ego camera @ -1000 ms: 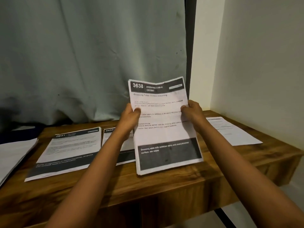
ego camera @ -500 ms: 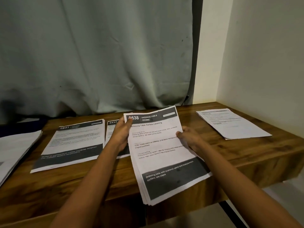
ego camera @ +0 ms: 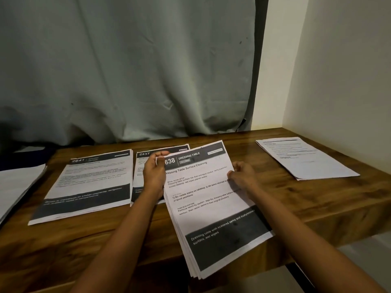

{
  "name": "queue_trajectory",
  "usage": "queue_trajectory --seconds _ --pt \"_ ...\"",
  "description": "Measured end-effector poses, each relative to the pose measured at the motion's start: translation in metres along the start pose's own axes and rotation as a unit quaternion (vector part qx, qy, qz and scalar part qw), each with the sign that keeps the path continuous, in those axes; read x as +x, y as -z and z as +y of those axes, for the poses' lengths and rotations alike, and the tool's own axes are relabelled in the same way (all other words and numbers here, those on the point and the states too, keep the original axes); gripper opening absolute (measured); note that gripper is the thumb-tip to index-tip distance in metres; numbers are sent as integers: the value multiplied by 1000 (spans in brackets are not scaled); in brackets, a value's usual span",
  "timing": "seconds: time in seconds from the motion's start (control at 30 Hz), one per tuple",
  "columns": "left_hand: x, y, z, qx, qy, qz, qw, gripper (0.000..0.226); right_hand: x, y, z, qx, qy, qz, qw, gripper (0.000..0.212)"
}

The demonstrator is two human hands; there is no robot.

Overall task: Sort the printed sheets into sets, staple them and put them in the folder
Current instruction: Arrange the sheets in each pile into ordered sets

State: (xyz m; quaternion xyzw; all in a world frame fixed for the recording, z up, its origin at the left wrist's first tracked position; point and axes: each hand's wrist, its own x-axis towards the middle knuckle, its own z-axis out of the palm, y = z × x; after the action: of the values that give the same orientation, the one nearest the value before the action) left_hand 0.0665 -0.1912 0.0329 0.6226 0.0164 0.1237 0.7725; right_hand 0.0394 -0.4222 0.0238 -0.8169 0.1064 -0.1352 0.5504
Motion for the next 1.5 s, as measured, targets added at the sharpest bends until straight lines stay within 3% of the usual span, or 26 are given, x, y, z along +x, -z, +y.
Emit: queue_trajectory --seconds 0.37,0.53,0.63,0.87,1.17,1.5 --pt "13 1 -14 134 -55 38 989 21 7 2 1 -83 23 -53 995 31" --pt "14 0 -14 189 -85 40 977 22 3 -2 -4 -44 32 9 998 15" --pt "12 1 -15 239 -125 38 962 23 2 -13 2 -40 11 9 999 17" --pt "6 3 -13 342 -192 26 920 24 1 -30 16 -164 46 38 985 20" --pt "8 10 -11 419 -161 7 893 32 -13 -18 6 -48 89 92 991 18" --pt "9 12 -12 448 -132 -26 884 36 -18 -14 6 -42 102 80 991 28"
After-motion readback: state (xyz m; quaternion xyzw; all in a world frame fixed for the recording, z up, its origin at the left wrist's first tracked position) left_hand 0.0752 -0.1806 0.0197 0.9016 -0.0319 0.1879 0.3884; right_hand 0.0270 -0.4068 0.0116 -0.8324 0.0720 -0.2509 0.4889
